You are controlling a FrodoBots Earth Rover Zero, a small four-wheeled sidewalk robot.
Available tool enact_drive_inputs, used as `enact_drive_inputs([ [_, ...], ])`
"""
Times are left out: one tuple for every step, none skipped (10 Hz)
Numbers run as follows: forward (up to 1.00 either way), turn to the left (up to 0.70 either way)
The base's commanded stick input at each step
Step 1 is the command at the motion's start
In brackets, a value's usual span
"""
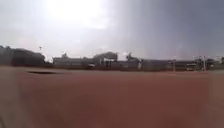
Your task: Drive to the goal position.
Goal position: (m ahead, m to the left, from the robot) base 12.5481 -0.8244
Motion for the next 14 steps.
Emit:
enact_drive_inputs([
  [0.70,0.00],
  [0.70,0.00],
  [0.70,0.00],
  [0.70,0.00],
  [0.70,0.00],
  [0.70,0.00],
  [0.70,0.00],
  [0.70,0.00],
  [0.70,0.00],
  [0.70,0.00],
  [0.70,0.00],
  [0.70,0.00],
  [0.70,0.00],
  [0.70,0.00],
])
